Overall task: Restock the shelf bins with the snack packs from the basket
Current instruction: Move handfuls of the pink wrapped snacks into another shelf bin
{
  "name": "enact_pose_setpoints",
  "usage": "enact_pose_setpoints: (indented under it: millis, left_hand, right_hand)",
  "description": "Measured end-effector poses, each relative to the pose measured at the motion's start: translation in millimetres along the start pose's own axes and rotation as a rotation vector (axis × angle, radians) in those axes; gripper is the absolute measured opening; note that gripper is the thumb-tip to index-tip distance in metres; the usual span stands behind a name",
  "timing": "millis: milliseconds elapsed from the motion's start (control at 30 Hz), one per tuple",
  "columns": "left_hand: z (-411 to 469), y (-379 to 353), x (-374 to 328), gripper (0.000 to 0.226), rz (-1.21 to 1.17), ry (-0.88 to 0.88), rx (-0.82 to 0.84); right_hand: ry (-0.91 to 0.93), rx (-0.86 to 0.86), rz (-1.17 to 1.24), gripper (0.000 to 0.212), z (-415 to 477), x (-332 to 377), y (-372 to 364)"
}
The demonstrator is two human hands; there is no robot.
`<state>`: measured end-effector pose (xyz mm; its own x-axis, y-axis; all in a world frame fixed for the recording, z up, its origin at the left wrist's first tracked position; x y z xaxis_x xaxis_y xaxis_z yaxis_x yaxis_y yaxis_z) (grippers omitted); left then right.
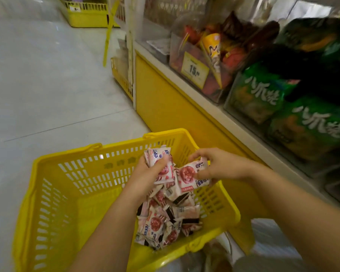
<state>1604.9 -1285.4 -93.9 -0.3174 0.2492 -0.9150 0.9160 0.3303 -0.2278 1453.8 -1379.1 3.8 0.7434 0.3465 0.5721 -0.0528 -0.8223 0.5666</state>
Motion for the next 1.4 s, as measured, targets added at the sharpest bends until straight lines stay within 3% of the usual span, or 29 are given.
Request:
enact_pose_setpoints:
  millis: [100, 200, 267, 333, 433, 500, 667, 733, 833, 900, 1000, 1133, 1267, 1400]
  left_hand:
    - [-16.8, -28.9, -35.8, 0.053, 0.043, -0.056, 0.069]
    - [-41.1, -69.3, -70.4, 0.069, 0.095, -0.127, 0.172]
    - [-62.4, -100.5, -92.2, 0.064, 0.123, -0.178, 0.273]
    - [-85.4, -130.1, -112.9, 0.055, 0.142, -0.229, 0.335]
    - [-108.1, -162.4, -137.7, 0.090, 0.216, -0.333, 0.294]
    - [-123.4, -179.8, -156.6, 0.095, 0.209, -0.401, 0.272]
    - [-156.0, -219.6, -203.2, 0.112, 0.082, -0.489, 0.297]
    - [-169.6, -236.8, -222.5, 0.105, 0.068, -0.561, 0.381]
    - [-192.5, -264.3, -252.8, 0.087, 0.083, -0.658, 0.458]
    - [-200.6, -284.0, -270.8, 0.093, 0.087, -0.686, 0.481]
    - [-212.1, -319.7, -291.2, 0.101, 0.128, -0.667, 0.566]
    - [-222.6, -373.0, -308.2, 0.090, 0.162, -0.606, 0.712]
    - [-230.2, -423.2, -333.9, 0.101, 0.408, -0.668, 0.698]
    - [-229.6, -459.5, -356.8, 0.085, 0.665, -0.687, 0.685]
  right_hand:
    - [0.081, -0.181, 0.245, 0.045, -54.5, 10.2, 19.5]
    - [0.183, -0.399, 0.484, 0.022, -109.2, 8.5, 33.4]
    - [0.286, -0.488, 0.625, 0.017, -140.8, 8.5, 38.7]
    - [0.414, -0.497, 0.741, 0.025, -166.9, 13.0, 38.6]
    - [0.546, -0.568, 0.832, 0.049, -199.9, 22.4, 38.6]
    - [0.620, -0.679, 0.902, 0.055, -221.7, 29.3, 41.5]
    - [0.734, -0.979, 0.741, 0.043, -280.1, 60.8, 47.7]
    - [0.785, -1.052, 0.658, 0.044, -304.2, 74.2, 53.6]
    - [0.855, -1.024, 0.569, 0.040, -341.8, 87.0, 69.1]
    - [0.852, -0.947, 0.467, 0.041, -365.6, 88.4, 80.4]
    - [0.804, -0.852, 0.445, 0.061, -398.9, 77.7, 97.6]
    - [0.761, -0.846, 0.508, 0.080, -446.4, 58.8, 128.3]
    - [0.762, -0.773, 0.422, 0.040, -496.8, 52.9, 157.7]
    - [0.590, -0.858, 0.392, 0.038, -535.1, 31.1, 197.4]
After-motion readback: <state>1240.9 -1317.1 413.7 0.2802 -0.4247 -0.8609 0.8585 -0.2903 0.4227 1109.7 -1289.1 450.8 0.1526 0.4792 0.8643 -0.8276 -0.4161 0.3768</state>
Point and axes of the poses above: each hand's wrist, its own z-axis towards the middle knuckle, its own y-axis out of the back of the hand, x = y × z, the point moved 4 cm from there along z, towards the middle knuckle, and after that the axes turned 8 degrees about x, right-handed, at the moved point
